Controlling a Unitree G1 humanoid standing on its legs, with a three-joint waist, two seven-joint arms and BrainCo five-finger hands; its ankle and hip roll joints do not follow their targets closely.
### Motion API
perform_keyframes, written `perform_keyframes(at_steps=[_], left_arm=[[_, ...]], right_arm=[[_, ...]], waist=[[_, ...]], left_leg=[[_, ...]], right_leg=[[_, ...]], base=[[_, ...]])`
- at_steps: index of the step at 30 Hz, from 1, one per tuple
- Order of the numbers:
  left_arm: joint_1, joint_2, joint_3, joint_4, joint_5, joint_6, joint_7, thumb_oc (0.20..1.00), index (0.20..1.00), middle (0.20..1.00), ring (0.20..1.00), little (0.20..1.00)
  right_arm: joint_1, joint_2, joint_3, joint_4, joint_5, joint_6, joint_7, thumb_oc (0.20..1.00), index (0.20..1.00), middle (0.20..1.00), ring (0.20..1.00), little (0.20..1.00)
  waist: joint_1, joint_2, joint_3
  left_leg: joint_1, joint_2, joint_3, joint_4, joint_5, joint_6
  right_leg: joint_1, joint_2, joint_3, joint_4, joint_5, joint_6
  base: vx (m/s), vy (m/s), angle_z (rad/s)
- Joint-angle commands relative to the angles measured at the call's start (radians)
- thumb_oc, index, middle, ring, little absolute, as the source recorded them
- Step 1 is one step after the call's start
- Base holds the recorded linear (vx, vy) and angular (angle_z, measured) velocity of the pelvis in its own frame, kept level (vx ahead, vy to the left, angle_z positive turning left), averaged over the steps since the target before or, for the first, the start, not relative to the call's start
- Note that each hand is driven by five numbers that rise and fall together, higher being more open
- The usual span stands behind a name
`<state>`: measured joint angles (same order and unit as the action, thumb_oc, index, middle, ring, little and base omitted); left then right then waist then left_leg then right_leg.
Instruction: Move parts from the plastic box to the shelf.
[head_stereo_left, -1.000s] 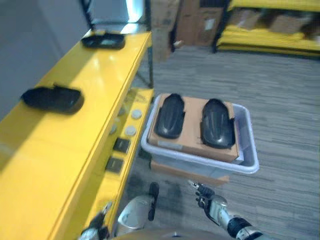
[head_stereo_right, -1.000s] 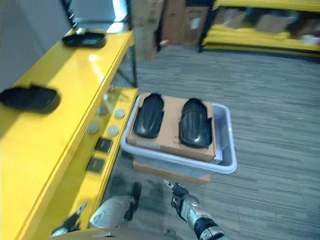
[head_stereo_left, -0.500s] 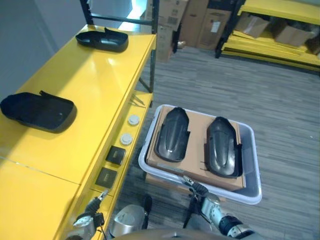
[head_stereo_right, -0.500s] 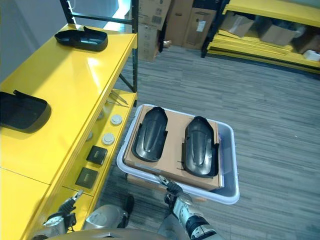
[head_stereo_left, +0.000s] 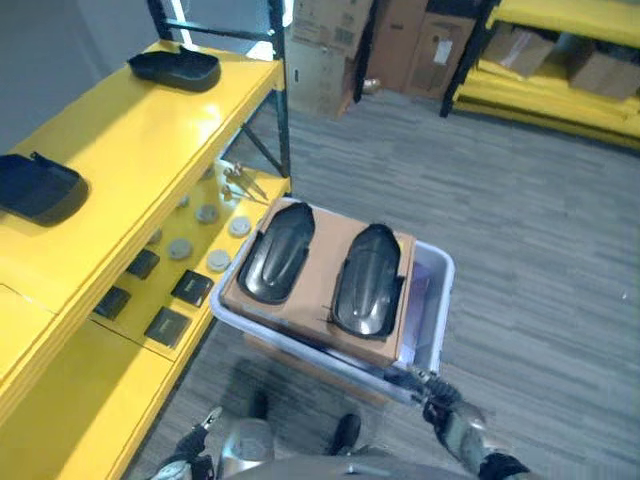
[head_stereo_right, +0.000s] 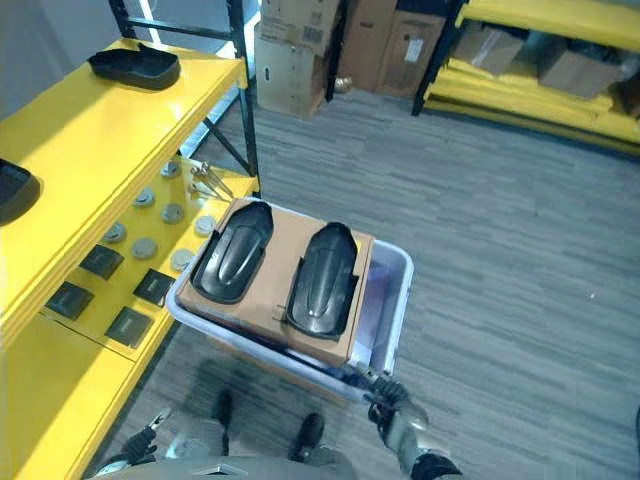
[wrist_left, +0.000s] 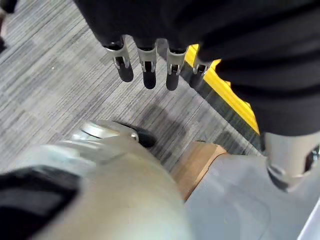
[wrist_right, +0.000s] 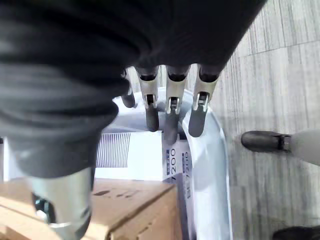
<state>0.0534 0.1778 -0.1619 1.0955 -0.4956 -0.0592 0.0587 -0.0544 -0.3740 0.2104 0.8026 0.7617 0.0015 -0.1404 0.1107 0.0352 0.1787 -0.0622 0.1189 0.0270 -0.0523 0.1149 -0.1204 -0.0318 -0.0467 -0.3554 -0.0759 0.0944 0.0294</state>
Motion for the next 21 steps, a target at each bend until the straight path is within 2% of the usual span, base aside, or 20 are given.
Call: perform_keyframes(at_steps=[1,2,3,9,11,14,15,16,18,21], left_arm=[[-0.023,0.026,-0.007,-0.015,-0.007,-0.026,0.018,1.000,1.000,1.000,1.000,1.000],[-0.014,0.029,0.000,-0.016,-0.005,-0.027,0.015,1.000,1.000,1.000,1.000,1.000],[0.018,0.034,0.023,-0.017,0.006,-0.038,0.007,1.000,1.000,1.000,1.000,1.000],[0.046,0.050,0.050,-0.004,0.005,-0.047,-0.019,1.000,1.000,1.000,1.000,1.000],[0.056,0.052,0.058,0.012,0.013,-0.056,-0.031,1.000,1.000,1.000,1.000,1.000],[0.066,0.053,0.065,0.027,0.013,-0.063,-0.045,1.000,1.000,1.000,1.000,1.000],[0.075,0.049,0.068,0.033,0.016,-0.071,-0.051,1.000,1.000,1.000,1.000,1.000],[0.077,0.049,0.068,0.033,0.014,-0.071,-0.051,1.000,1.000,1.000,1.000,1.000],[0.083,0.047,0.078,0.030,0.021,-0.068,-0.051,1.000,1.000,1.000,1.000,1.000],[0.098,0.041,0.086,0.026,0.043,-0.072,-0.055,1.000,1.000,1.000,1.000,1.000]], right_arm=[[-0.019,0.037,-0.038,-0.120,0.015,-0.107,-0.092,1.000,1.000,1.000,1.000,1.000],[-0.019,0.035,-0.053,-0.142,0.009,-0.131,-0.125,1.000,1.000,1.000,1.000,1.000],[-0.016,0.003,-0.133,-0.228,-0.044,-0.186,-0.217,1.000,1.000,1.000,1.000,1.000],[-0.032,-0.071,-0.261,-0.345,-0.144,-0.232,-0.321,1.000,1.000,1.000,1.000,1.000],[-0.040,-0.099,-0.313,-0.394,-0.171,-0.224,-0.363,1.000,1.000,1.000,1.000,1.000],[-0.044,-0.125,-0.354,-0.441,-0.208,-0.203,-0.385,1.000,1.000,1.000,1.000,1.000],[-0.047,-0.147,-0.377,-0.477,-0.223,-0.151,-0.343,1.000,1.000,1.000,1.000,1.000],[-0.047,-0.150,-0.379,-0.483,-0.227,-0.140,-0.327,1.000,1.000,1.000,1.000,1.000],[-0.048,-0.157,-0.371,-0.524,-0.275,-0.074,-0.295,1.000,1.000,1.000,1.000,1.000],[-0.061,-0.160,-0.310,-0.544,-0.318,0.024,-0.244,1.000,1.000,1.000,1.000,1.000]], waist=[[0.038,-0.022,-0.005],[0.037,-0.023,-0.008],[0.032,-0.026,-0.016],[0.028,-0.028,-0.020],[0.025,-0.028,-0.023],[0.024,-0.028,-0.026],[0.025,-0.028,-0.028],[0.025,-0.028,-0.028],[0.028,-0.029,-0.029],[0.044,-0.030,-0.027]], left_leg=[[-0.024,-0.025,-0.019,0.044,-0.084,0.036],[-0.015,-0.026,-0.017,0.038,-0.086,0.037],[0.017,-0.029,-0.014,0.017,-0.092,0.043],[0.037,-0.029,-0.002,0.005,-0.101,0.051],[0.043,-0.029,0.002,0.000,-0.105,0.054],[0.051,-0.032,0.004,-0.006,-0.107,0.055],[0.057,-0.034,0.003,-0.011,-0.109,0.055],[0.058,-0.035,0.003,-0.011,-0.109,0.055],[0.061,-0.037,0.000,-0.011,-0.110,0.055],[0.061,-0.040,-0.007,-0.006,-0.110,0.056]], right_leg=[[0.026,-0.115,0.061,0.012,-0.034,0.131],[0.028,-0.116,0.063,0.013,-0.033,0.134],[0.040,-0.116,0.070,0.014,-0.035,0.141],[0.047,-0.118,0.073,0.014,-0.039,0.147],[0.050,-0.116,0.075,0.012,-0.041,0.148],[0.055,-0.115,0.077,0.007,-0.042,0.149],[0.060,-0.115,0.078,0.005,-0.043,0.149],[0.061,-0.116,0.078,0.004,-0.043,0.149],[0.064,-0.119,0.077,0.005,-0.045,0.150],[0.070,-0.127,0.068,0.009,-0.046,0.149]], base=[[0.06,0.184,-0.42],[0.15,0.195,-0.39],[0.11,0.086,-0.16],[0.04,0.031,0.01],[0.04,0.033,-0.07],[0.04,0.040,-0.05],[0.05,0.048,-0.10],[0.07,0.062,-0.09],[0.04,0.043,-0.04],[0.05,0.059,0.01]])
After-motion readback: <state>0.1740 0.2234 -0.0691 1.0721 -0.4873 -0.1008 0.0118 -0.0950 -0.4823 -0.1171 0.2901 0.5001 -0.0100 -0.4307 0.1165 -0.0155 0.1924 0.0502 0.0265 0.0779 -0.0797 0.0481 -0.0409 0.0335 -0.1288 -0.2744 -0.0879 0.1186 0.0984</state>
